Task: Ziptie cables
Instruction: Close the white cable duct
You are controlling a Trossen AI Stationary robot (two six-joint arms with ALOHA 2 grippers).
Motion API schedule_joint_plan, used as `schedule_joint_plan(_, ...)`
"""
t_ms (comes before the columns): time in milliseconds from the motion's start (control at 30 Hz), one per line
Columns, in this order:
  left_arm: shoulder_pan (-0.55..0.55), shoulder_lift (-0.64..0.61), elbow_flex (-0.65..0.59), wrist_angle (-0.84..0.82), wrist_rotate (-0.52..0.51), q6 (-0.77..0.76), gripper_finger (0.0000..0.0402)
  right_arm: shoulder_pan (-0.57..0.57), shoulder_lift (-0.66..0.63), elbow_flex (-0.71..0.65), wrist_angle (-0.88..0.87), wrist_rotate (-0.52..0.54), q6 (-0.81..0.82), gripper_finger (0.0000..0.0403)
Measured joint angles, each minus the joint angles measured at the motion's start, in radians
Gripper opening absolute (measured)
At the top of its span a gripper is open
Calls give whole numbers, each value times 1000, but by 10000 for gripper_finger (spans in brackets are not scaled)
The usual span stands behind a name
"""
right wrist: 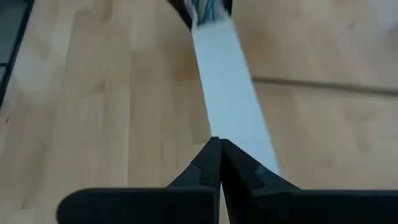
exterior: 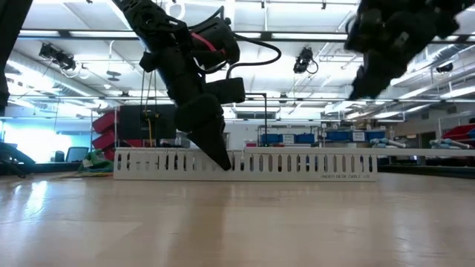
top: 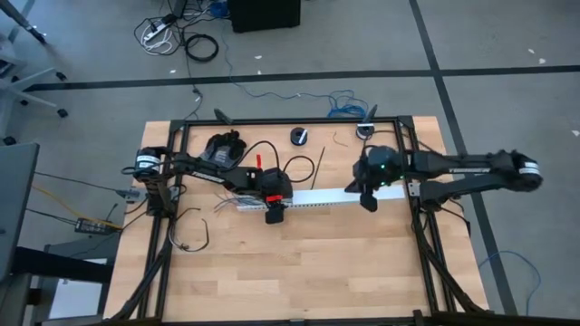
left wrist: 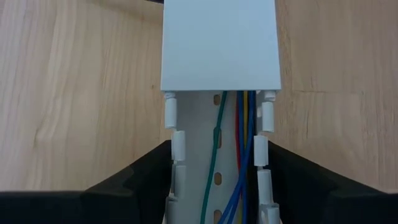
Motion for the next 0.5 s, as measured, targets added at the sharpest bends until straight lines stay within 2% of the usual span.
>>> schedule_joint_plan(167,0,2,0,21,0,0,224,0,95,-88,178,-76,25,0)
schedule_joint_plan(367,0,2,0,26,0,-5,224,-1,201,-90,191,-70,-6,0)
schedule_joint_plan(500,0,1,0,26,0,-8,224,-3,226,-90,204,-70,-26,0)
